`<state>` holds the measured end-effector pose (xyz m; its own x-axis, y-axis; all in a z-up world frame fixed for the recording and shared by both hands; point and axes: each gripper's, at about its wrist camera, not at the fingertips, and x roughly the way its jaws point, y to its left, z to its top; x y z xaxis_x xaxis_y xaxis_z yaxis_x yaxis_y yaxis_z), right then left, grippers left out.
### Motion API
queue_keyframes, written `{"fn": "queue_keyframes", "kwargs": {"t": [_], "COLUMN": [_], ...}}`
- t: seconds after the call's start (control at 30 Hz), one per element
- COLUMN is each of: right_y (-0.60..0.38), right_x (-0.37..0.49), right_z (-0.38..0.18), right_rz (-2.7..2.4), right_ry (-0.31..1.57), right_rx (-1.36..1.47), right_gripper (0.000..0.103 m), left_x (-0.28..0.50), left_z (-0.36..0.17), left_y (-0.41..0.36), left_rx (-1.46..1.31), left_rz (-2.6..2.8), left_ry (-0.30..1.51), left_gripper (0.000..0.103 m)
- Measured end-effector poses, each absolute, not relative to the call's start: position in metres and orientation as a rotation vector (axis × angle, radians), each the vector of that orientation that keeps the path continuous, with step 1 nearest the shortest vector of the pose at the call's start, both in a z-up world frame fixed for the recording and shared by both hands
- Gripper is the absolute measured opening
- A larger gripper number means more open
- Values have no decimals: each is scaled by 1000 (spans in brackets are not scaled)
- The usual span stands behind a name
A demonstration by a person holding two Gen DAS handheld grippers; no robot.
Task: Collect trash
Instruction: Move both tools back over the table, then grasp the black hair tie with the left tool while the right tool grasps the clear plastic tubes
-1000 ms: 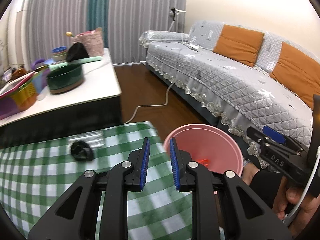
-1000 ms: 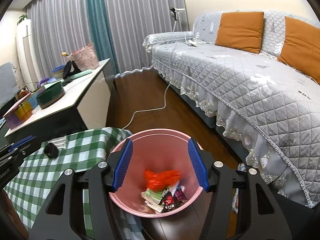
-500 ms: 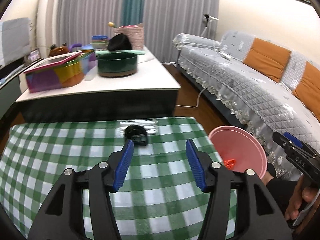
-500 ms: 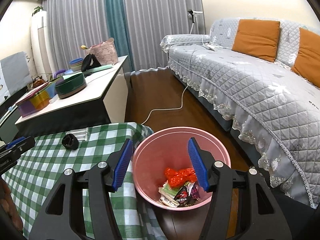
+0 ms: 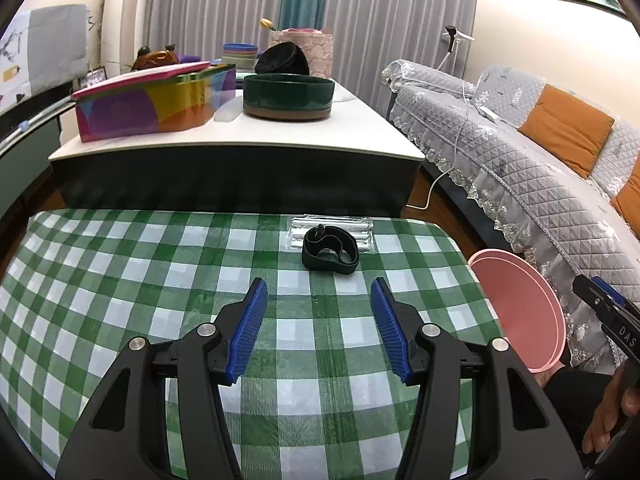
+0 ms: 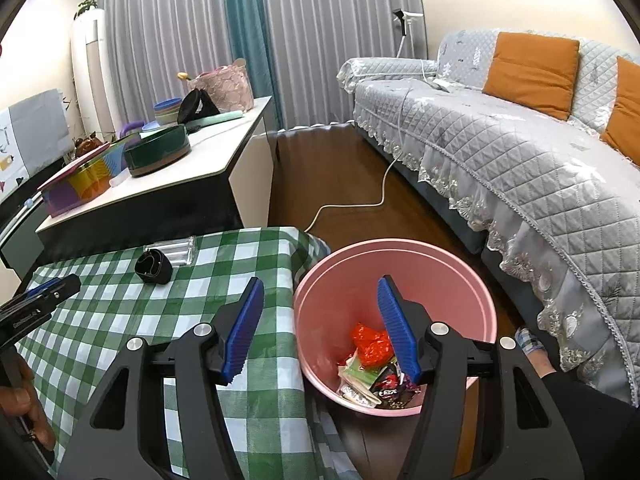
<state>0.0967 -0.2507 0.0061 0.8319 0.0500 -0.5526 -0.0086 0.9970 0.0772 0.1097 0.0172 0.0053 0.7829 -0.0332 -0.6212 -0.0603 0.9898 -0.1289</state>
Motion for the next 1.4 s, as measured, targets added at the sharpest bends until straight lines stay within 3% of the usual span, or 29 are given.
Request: {"fn": "queue_keyframes", "kwargs": {"t": [0.13,0.17,0.3,0.37,1.0,1.03,1.1,1.4], "right_y": [-244,-242,-235,-231,-180,-176,-169,-127], "right_x": [103,105,111,116,161,164,168,201], "right_z": [-1,-3,-10,-14,-37,-39,-40,-47], "right_rz": [56,64,99,113,199,205,217,276], "right_ry": [597,600,604,607,682,688,694,719], "right_rx": [89,93,109,118,142,142,142,134], "right_gripper": [53,48,34,32,32,32,32,32], "left_x": [120,121,131,139,211,214,216,209], "left_z": [-4,-6,-14,-20,-49,-52,-55,-50], "left_y": [16,15,10,10,28,30,36,69], "left_rx": [-149,-148,-144,-150,-243,-246,-271,-304], "left_rz": [-4,-8,-28,-25,3,3,-3,57], "left_ry": [686,689,692,697,766,778,787,748], "left_gripper": [35,28,27,27,27,25,3,2]}}
